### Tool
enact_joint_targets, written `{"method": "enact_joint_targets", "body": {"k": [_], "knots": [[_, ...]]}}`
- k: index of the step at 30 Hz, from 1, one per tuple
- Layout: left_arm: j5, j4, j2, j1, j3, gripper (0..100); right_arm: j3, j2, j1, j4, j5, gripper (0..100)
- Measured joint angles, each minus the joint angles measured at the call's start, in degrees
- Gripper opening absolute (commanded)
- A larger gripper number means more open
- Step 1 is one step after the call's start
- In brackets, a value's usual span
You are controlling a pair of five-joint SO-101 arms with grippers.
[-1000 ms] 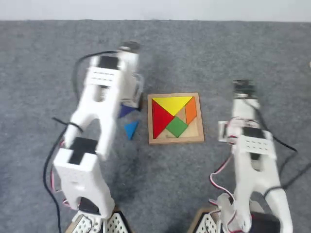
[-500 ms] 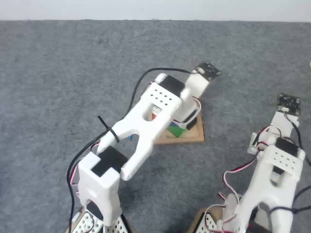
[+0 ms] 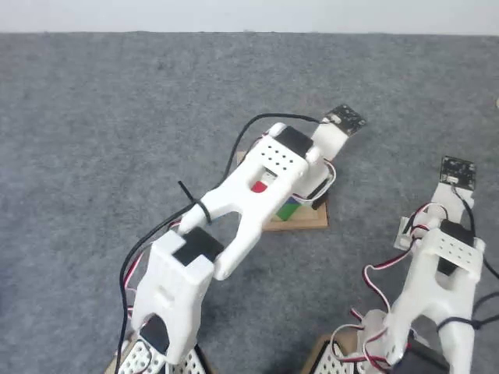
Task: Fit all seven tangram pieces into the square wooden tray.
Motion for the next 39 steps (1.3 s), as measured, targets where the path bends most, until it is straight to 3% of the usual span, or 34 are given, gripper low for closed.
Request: {"method": "enact_joint_targets", "body": {"k": [17, 29, 36, 39], "knots": [[0.7, 1.1, 6.3, 0.1, -2.5, 9, 0.1, 0.0, -0.4, -0.2, 0.0, 7.4], [16.6, 2.3, 6.3, 3.3, -2.5, 9, 0.1, 0.0, -0.4, -0.2, -0.1, 7.4], [17.9, 2.1, 6.3, 2.3, -2.5, 9, 0.1, 0.0, -0.4, -0.2, -0.2, 7.4], [17.9, 1.9, 6.3, 1.9, -2.5, 15, 0.1, 0.0, -0.4, -0.2, -0.2, 7.4]]}}
